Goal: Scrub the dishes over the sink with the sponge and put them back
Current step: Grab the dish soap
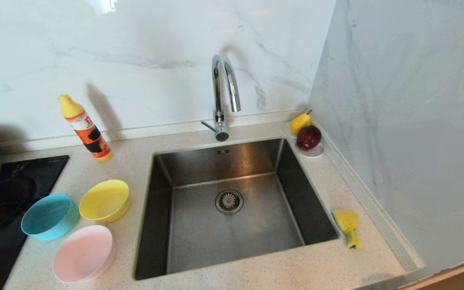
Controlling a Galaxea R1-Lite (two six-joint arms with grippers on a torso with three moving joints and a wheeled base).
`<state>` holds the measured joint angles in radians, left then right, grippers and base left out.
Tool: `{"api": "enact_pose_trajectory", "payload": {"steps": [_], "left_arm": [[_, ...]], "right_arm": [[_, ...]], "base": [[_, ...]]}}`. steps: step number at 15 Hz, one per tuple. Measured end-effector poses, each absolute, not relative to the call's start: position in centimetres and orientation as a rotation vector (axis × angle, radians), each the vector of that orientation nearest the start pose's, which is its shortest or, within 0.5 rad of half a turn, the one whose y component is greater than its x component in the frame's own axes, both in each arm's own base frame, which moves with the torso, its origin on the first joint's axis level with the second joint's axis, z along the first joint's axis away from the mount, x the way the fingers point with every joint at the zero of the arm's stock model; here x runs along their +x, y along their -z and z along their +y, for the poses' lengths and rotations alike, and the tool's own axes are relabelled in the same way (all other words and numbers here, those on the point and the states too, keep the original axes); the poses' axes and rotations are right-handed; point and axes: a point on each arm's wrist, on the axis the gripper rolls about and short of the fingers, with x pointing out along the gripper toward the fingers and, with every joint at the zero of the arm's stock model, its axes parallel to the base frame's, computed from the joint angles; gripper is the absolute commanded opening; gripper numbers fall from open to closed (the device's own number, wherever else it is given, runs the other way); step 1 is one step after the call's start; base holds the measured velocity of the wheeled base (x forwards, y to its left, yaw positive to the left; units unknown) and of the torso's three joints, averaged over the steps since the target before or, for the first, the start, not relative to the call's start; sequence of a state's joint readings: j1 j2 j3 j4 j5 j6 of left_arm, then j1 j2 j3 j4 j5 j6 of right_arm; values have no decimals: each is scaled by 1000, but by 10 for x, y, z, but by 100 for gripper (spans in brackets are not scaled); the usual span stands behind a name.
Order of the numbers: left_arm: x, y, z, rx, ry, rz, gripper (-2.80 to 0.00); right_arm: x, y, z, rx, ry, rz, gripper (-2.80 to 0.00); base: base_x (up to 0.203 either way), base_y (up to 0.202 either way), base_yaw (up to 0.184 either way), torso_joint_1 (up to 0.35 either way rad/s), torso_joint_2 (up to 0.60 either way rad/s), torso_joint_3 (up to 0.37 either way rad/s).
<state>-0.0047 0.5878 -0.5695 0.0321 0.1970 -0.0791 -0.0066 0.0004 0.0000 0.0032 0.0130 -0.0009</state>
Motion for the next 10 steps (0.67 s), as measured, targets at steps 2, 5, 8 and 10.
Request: {"api": "enact_pose_trajectory", "payload": {"steps": [2,5,8,10], "left_arm": [[69,-251,5,-126,-258,119,-280],[139,-256,8,-192,-354,224,-280],[208,-242,15,-218,-433,302,-216],[247,-227,20,-246,-477,323,0]], "right_arm": [[-23,-75,0,-1,-7,3,-280],[-23,-75,0,-1,-6,3,-280],[-23,-75,0,-1,-7,3,-280],[-23,-75,0,-1,-6,3,-280]], "base": [[0,0,0,0,0,0],[0,0,0,0,0,0],[0,0,0,0,0,0],[0,0,0,0,0,0]]}}
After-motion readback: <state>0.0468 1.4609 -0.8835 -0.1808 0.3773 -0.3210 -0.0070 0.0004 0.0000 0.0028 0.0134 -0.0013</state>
